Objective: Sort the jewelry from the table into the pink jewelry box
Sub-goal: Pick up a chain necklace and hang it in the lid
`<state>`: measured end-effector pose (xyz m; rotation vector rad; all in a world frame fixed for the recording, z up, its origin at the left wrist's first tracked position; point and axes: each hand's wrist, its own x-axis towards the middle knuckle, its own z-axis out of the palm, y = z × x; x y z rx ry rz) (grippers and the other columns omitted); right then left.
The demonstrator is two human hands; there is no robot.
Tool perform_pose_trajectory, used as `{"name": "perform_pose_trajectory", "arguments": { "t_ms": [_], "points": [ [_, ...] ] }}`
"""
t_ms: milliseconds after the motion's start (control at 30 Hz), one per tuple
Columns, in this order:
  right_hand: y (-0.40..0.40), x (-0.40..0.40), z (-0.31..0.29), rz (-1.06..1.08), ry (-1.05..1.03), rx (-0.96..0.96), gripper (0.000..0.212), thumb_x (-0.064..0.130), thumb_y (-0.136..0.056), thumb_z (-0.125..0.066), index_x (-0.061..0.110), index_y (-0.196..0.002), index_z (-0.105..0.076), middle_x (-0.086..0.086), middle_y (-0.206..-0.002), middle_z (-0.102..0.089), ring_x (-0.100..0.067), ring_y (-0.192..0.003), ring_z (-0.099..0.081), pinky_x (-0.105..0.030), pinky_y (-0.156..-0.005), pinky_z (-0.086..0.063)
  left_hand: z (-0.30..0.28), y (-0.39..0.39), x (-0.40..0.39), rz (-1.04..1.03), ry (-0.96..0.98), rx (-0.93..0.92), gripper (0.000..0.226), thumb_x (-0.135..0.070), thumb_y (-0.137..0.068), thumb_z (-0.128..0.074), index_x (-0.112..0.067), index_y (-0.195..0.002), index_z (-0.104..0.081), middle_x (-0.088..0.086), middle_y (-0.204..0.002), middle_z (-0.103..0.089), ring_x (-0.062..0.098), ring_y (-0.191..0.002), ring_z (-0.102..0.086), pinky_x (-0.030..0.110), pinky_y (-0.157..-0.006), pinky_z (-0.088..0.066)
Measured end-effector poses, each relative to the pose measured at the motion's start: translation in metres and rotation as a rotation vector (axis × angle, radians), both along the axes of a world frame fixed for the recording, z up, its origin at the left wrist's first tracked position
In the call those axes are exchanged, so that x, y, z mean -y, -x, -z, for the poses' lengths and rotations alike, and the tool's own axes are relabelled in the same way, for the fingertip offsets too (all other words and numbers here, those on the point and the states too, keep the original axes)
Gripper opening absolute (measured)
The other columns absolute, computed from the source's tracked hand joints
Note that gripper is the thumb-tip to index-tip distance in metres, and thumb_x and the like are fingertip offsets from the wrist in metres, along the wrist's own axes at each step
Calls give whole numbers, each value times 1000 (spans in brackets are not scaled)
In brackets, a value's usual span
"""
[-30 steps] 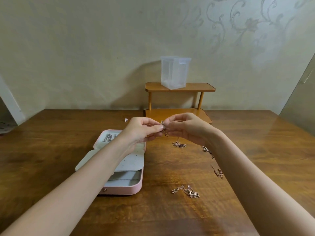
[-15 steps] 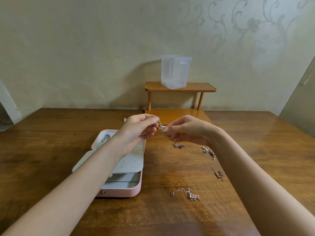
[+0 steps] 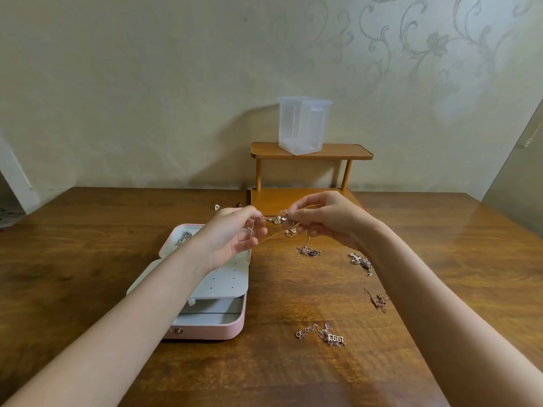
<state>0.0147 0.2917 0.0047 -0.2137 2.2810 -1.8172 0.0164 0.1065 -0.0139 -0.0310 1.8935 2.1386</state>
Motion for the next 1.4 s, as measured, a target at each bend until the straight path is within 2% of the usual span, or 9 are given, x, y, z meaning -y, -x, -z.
{"name": "perform_pose_trajectory", "arguments": {
  "t_ms": [200,400,467,767,933,967,1100,1200,1400],
  "points": [
    [1,5,-6,9,-135,-110,4,6,-81,-69,6,-85,-67,-6,-75,-69,-9,-59,-60,-17,-51,-48,-3,-3,-5,121,3,-118,21,-17,-89,-60,-19,-110,-61,2,-106,-67,9,-86,-68,15,-56,-50],
    [-2,12,-8,-43,-296,-224,16,5,-77,-72,4,-92,-64,-12,-75,-70,-13,-58,-61,-18,-48,-50,-1,-3,-9,6,372,-385,12,-9,-83,-66,-10,-95,-69,1,-83,-68,6,-73,-64,9,-54,-48],
    [-3,11,-10,-52,-308,-223,15,5,-78,-72,6,-91,-64,-8,-73,-69,-11,-57,-60,-18,-48,-48,-1,-3,-9,2,394,-390,9,-11,-83,-67,-11,-92,-69,1,-83,-67,6,-73,-62,10,-55,-49],
    [-2,3,-2,-44,-133,-157,5,7,-84,-65,6,-80,-69,0,-70,-67,-5,-57,-55,-17,-50,-44,1,1,-4,-38,-64,-98,6,-18,-86,-64,-23,-83,-62,-5,-86,-66,9,-87,-59,29,-81,-41],
    [-4,6,-11,-245,-709,-72,5,15,-86,-64,11,-85,-67,0,-79,-67,-9,-68,-61,-16,-54,-47,-2,3,-7,-84,-194,-124,5,-14,-91,-56,-18,-91,-59,-2,-86,-69,10,-83,-64,26,-75,-44],
    [-3,5,-14,-192,-708,-106,9,17,-87,-63,9,-88,-67,-1,-80,-67,-9,-69,-61,-15,-54,-48,-3,3,-6,-80,-192,-139,5,-13,-91,-56,-17,-91,-59,-2,-84,-70,10,-81,-65,25,-75,-46],
    [2,10,-28,23,-355,-335,23,24,-87,-62,6,-101,-69,-3,-87,-69,-10,-75,-62,-18,-60,-54,-5,5,-4,-45,-78,-199,6,-14,-89,-60,-19,-86,-62,-4,-81,-72,9,-79,-68,25,-77,-46],
    [5,23,-29,30,-363,-420,16,19,-85,-65,7,-93,-71,-10,-84,-70,-16,-73,-62,-21,-62,-52,-7,4,-5,-37,-37,-215,4,-15,-88,-60,-17,-89,-63,-3,-80,-73,9,-79,-69,24,-75,-47],
    [5,18,-37,100,-287,-301,13,14,-87,-62,5,-79,-65,-4,-68,-60,-10,-60,-54,-18,-55,-47,2,3,4,-73,134,-275,9,-12,-87,-62,-10,-94,-66,2,-84,-73,10,-77,-70,18,-71,-54]
  ]
}}
